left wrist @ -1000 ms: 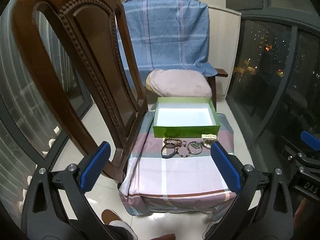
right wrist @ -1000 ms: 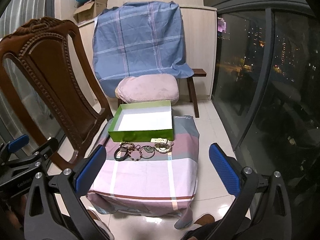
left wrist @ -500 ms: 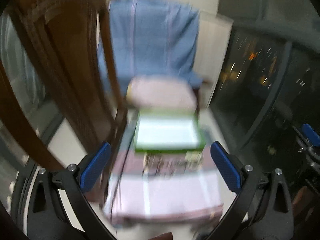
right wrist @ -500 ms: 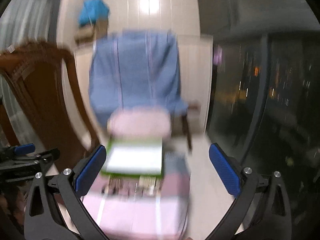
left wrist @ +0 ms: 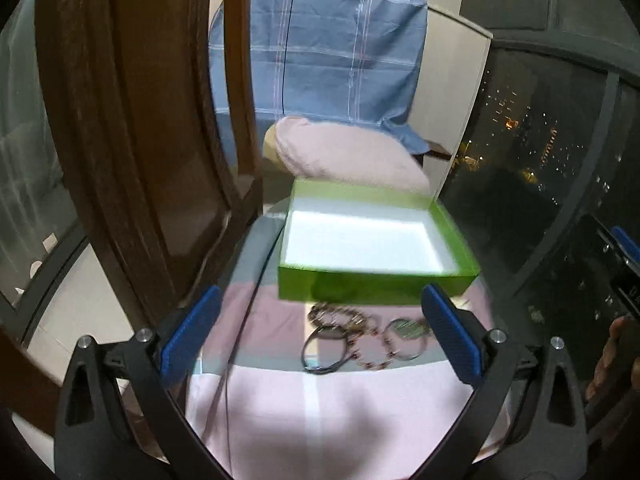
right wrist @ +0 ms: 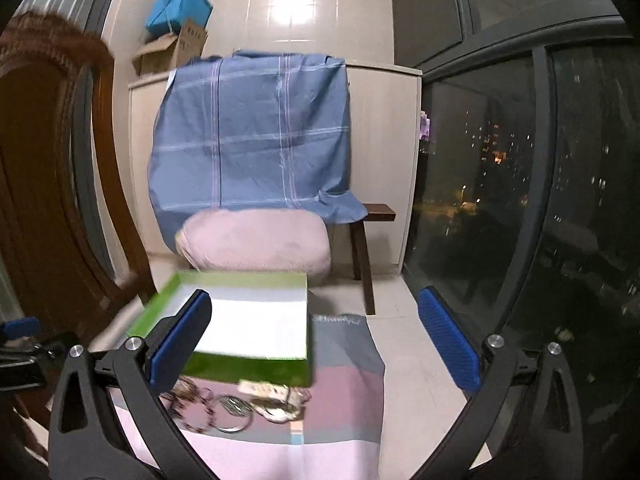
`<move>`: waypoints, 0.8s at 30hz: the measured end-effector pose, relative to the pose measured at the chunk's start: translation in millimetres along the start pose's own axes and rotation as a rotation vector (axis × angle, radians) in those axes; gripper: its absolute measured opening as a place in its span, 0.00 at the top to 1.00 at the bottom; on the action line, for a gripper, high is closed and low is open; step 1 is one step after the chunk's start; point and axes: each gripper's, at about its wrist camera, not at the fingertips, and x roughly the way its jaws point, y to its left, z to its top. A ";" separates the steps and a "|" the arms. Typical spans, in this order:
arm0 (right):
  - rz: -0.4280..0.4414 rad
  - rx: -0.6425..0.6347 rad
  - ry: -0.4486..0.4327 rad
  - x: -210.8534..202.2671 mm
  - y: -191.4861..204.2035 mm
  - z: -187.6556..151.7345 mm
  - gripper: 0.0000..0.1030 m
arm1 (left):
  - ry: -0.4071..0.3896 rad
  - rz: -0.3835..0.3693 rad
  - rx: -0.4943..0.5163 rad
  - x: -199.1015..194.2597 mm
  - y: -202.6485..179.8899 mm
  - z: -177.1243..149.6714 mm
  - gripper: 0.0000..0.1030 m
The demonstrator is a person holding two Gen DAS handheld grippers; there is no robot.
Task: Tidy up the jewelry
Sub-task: 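Move both tools toward the jewelry and close the left tool on the black watch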
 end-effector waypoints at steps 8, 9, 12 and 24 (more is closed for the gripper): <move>0.032 -0.103 0.199 27.9 13.2 -65.4 0.03 | 0.307 0.120 0.241 63.0 -20.9 -56.6 0.04; 0.039 -0.081 0.207 28.6 10.1 -63.5 0.03 | 0.327 0.109 0.242 62.5 -24.0 -54.9 0.04; 0.072 0.016 0.272 39.5 5.1 -64.9 0.03 | 0.348 0.153 0.254 72.2 -26.7 -52.4 0.04; 0.057 -0.020 0.455 89.2 30.4 -89.8 0.03 | 0.399 0.060 0.119 120.2 -20.0 -51.6 0.04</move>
